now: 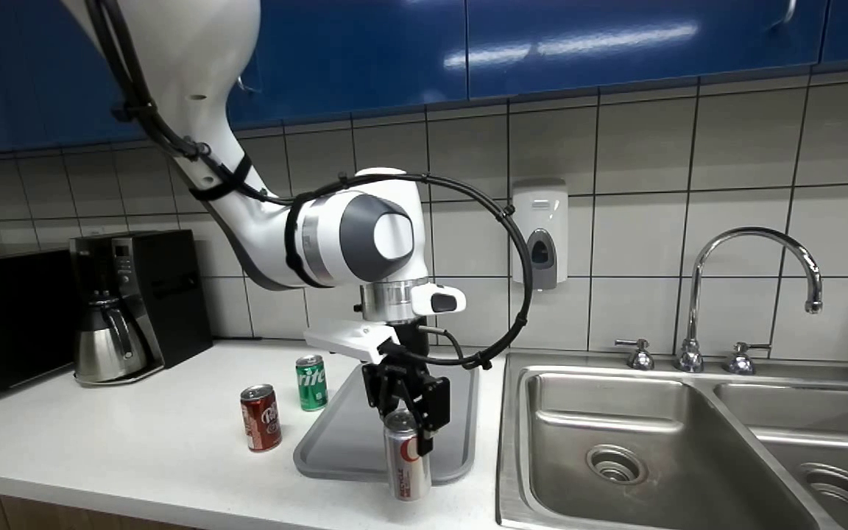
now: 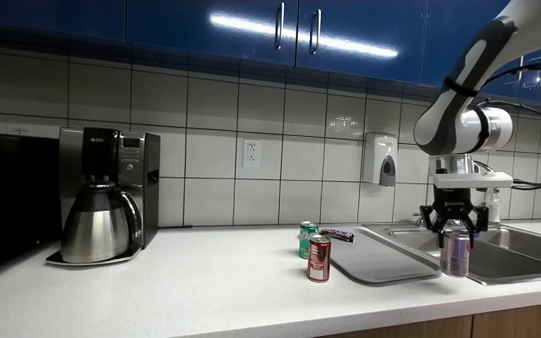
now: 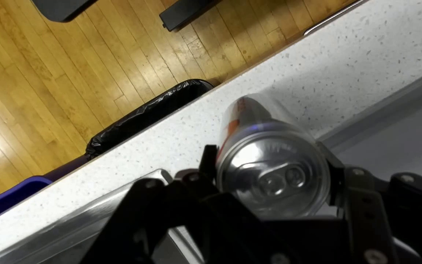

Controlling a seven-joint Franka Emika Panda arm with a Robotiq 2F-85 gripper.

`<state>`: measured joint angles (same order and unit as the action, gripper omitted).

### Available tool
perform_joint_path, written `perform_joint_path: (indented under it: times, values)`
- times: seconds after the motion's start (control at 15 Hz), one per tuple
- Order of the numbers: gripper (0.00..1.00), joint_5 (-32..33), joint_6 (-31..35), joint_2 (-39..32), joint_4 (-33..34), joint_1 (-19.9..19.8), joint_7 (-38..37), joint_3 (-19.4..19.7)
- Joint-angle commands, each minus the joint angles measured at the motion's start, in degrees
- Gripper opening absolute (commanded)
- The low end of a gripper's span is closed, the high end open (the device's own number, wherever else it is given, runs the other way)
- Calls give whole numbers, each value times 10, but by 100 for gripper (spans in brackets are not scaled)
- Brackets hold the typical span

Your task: Remove the cans from the tray and put them on the counter

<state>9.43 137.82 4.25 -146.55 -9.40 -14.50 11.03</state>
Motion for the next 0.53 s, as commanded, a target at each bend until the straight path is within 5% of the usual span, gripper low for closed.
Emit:
perform_joint_path:
  times: [0.0, 0.47]
  values:
    - [39, 14, -15, 23, -13, -11, 4, -4]
    - [39, 16, -10, 11, -14, -8, -6, -8]
